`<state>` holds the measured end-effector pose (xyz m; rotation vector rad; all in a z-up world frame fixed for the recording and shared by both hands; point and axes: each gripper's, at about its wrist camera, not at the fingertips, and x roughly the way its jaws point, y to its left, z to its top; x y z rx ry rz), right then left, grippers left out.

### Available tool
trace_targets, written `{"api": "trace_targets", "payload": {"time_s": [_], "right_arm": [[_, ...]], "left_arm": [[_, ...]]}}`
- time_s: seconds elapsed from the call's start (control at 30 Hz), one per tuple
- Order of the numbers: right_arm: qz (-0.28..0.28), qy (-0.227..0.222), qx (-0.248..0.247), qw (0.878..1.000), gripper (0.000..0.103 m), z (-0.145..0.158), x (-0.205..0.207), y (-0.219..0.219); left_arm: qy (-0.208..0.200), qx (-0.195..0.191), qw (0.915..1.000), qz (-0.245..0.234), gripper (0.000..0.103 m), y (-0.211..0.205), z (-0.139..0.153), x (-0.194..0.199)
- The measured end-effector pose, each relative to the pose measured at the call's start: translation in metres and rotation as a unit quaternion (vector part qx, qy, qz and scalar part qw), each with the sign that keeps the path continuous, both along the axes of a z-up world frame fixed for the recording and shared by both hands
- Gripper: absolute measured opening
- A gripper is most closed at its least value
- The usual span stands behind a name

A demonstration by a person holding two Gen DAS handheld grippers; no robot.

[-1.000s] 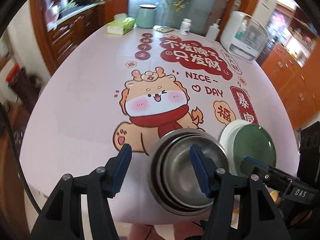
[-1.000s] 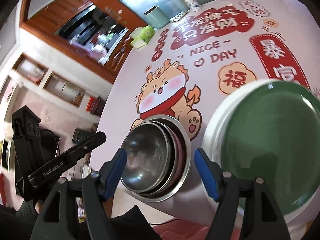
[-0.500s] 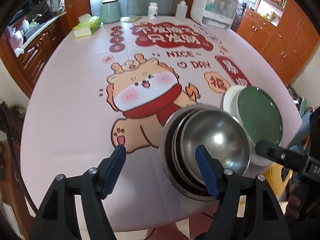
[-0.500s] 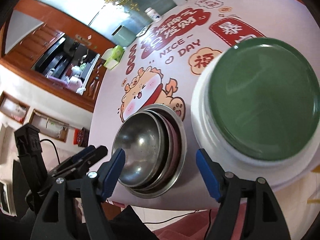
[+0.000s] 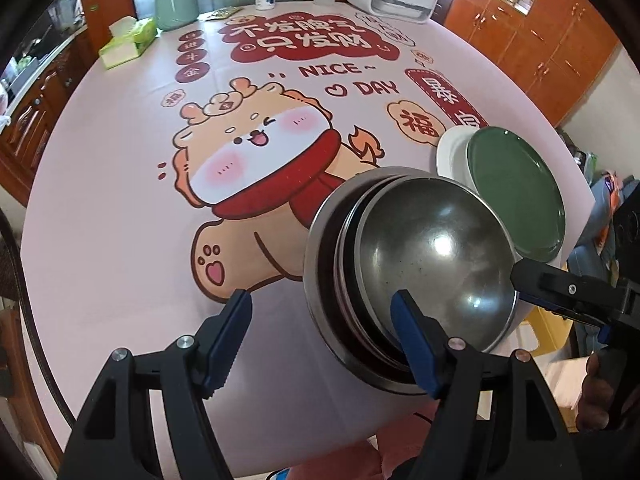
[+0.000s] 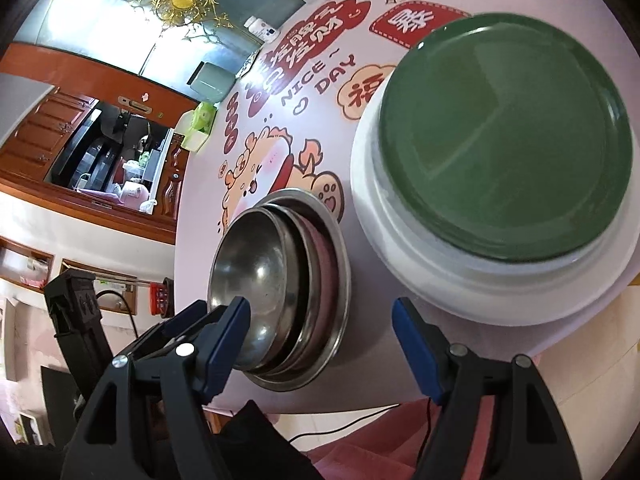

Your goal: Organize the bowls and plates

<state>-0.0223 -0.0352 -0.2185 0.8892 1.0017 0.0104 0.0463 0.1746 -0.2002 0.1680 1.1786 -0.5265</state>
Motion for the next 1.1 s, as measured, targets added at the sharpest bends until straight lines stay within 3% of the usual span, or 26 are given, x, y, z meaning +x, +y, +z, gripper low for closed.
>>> {"api": "trace_targets", "payload": {"time_s": [0.2, 0.4, 0.6, 0.73, 1.1], "right_arm": [[-0.005, 0.003, 0.01, 1.0, 0.073, -0.004, 0.003, 0.001], [-0.009, 0.008, 0.025, 1.0, 0.055, -0.009, 0.009, 0.003], [-0.004, 0.015, 0.022, 1.0, 0.04, -0.01, 0.012, 0.003], [-0.005, 0.017, 0.023, 1.0, 0.039, -0.01, 0.012, 0.002], [-0.004, 0.02, 0.017, 1.0, 0.035, -0.009, 0.013, 0.001]], "left_arm": [[0.018, 0.003, 0.9995, -0.024, 0.071, -0.008, -0.008, 0.007], [0.043, 0.006, 0.9979, -0.047, 0.068, -0.014, -0.02, 0.007], [0.049, -0.001, 0.9975, -0.051, 0.059, -0.016, -0.022, 0.011], [0.053, -0.012, 0.9971, -0.054, 0.051, -0.018, -0.022, 0.012], [0.05, -0.017, 0.9969, -0.059, 0.049, -0.02, -0.023, 0.014]]}}
